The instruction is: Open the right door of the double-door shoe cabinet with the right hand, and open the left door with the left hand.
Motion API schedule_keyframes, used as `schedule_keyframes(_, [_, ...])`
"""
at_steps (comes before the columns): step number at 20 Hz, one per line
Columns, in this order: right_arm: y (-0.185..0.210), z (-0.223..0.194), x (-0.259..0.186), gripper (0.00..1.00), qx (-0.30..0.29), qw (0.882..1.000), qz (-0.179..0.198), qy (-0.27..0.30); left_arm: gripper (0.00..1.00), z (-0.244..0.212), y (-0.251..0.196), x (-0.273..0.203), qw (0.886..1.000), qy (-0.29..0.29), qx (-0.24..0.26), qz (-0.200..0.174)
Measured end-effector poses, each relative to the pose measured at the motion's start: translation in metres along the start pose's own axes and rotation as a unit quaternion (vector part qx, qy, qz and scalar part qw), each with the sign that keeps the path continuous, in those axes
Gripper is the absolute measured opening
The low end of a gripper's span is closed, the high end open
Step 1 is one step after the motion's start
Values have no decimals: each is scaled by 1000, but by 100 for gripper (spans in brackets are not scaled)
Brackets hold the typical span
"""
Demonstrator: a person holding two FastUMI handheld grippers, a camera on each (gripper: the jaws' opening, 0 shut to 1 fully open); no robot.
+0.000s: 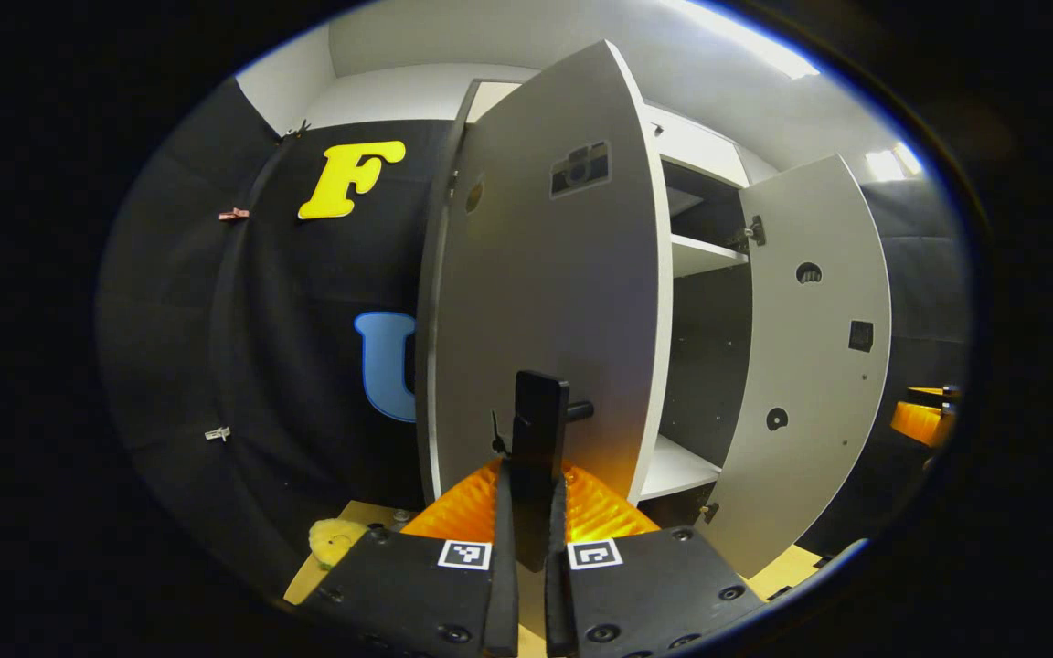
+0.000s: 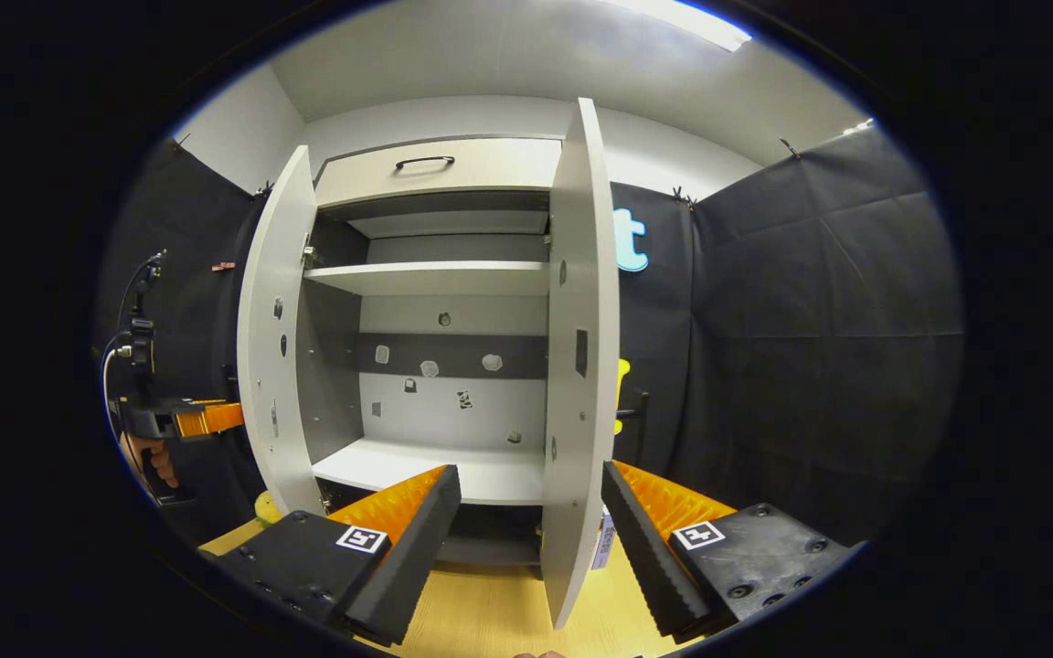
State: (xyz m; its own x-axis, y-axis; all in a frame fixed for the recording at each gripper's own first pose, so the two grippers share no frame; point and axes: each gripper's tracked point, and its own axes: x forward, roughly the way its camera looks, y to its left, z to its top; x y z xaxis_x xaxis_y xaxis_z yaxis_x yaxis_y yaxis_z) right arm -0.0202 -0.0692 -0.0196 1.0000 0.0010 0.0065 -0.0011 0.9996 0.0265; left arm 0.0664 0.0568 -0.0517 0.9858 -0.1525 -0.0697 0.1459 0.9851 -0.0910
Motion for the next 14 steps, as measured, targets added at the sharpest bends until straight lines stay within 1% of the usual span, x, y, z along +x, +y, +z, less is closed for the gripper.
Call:
schedule_keyframes(2, [8,-1,1,98,2,1000,2,1,18,0,10,-6,1000,-1,-2,0])
schedule_keyframes(3, [13,-2,1,98,2,1000,3,2,16,0,15,-8,1000,-1,-1,1])
schedule_keyframes(4, [16,-2,0,98,1,1000,4,1,18,0,21,-10,1000,-1,0,2])
schedule_keyframes(5, [20,-2,1,98,-1,1000,5,0,16,0,26,-13,1000,-2,-1,3])
schedule_keyframes(11, [34,-6,3,98,-10,1000,14,6,13,1,55,-20,1000,-14,2,14])
schedule_keyframes(14, [38,-6,5,98,-8,1000,18,8,12,2,61,-21,1000,-17,-11,7])
